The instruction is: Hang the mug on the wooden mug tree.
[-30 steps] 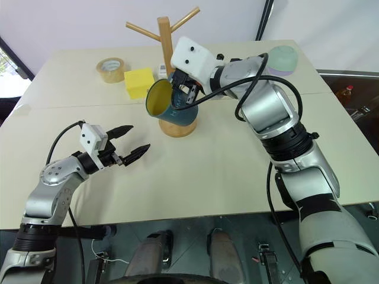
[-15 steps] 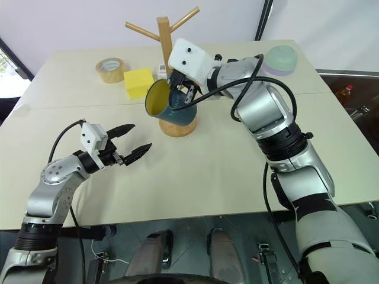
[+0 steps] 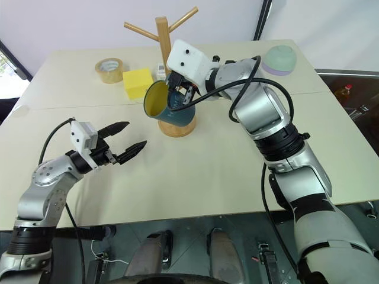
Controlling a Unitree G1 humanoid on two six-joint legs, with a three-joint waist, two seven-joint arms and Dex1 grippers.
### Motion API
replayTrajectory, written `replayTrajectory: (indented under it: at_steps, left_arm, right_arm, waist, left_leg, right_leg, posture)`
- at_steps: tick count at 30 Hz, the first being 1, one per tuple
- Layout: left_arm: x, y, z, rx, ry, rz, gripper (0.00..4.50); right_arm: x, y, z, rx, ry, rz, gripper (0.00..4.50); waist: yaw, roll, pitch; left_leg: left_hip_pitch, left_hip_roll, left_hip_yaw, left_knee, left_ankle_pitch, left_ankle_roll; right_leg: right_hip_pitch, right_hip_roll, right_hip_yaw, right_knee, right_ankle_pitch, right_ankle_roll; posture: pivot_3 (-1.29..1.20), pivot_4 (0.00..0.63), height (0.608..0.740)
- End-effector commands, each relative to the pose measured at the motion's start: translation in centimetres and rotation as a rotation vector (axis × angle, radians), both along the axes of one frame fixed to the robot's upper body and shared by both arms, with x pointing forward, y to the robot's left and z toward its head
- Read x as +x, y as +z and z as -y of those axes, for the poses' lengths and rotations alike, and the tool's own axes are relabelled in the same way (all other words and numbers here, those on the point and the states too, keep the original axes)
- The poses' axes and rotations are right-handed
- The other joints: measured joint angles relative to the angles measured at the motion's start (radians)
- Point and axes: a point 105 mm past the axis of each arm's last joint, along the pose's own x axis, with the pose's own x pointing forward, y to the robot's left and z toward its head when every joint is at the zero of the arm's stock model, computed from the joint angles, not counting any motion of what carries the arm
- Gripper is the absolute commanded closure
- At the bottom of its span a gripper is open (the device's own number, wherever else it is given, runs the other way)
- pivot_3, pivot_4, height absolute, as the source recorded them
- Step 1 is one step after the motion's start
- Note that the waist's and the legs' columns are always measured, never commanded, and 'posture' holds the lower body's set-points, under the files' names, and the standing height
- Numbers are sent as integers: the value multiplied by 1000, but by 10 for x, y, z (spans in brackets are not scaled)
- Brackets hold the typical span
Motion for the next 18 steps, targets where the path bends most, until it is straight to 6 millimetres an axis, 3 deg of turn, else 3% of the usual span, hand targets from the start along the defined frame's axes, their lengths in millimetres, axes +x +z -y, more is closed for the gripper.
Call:
replayTrajectory:
  at_steps: [1, 7, 16, 17, 18]
  left_arm:
    - [-6, 21, -8, -20, 4, 61, 0]
    - [-17, 37, -18, -76, -9, 77, 0]
    - [-28, 42, -28, -80, -19, 57, 0]
    - [-28, 42, -28, -79, -20, 57, 0]
    - [-28, 42, -28, -79, -20, 57, 0]
  right_arm:
    - [-4, 14, -2, 27, 19, 51, 4448]
    - [-5, 11, -3, 37, 32, 42, 4448]
    - [-3, 9, -3, 58, 33, 36, 4448]
    - [-3, 9, -3, 59, 32, 35, 3837]
    - [-3, 9, -3, 60, 32, 35, 3621]
  waist:
    - [0, 0, 0]
    - [0, 0, 0]
    - [0, 0, 0]
    - [0, 0, 0]
    - [0, 0, 0]
  left_leg:
    - [0, 0, 0, 0, 0, 0]
    - [0, 0, 0, 0, 0, 0]
    - [1, 0, 0, 0, 0, 0]
    - [1, 0, 0, 0, 0, 0]
    - [1, 0, 0, 0, 0, 0]
  right_leg:
    - [0, 0, 0, 0, 0, 0]
    - [0, 0, 0, 0, 0, 0]
    - [0, 0, 0, 1, 0, 0]
    - [0, 0, 0, 1, 0, 0]
    - [0, 0, 0, 1, 0, 0]
  posture:
    - [0, 150, 740]
    - [0, 150, 740]
    - [0, 150, 740]
    - [0, 150, 740]
    - [0, 150, 740]
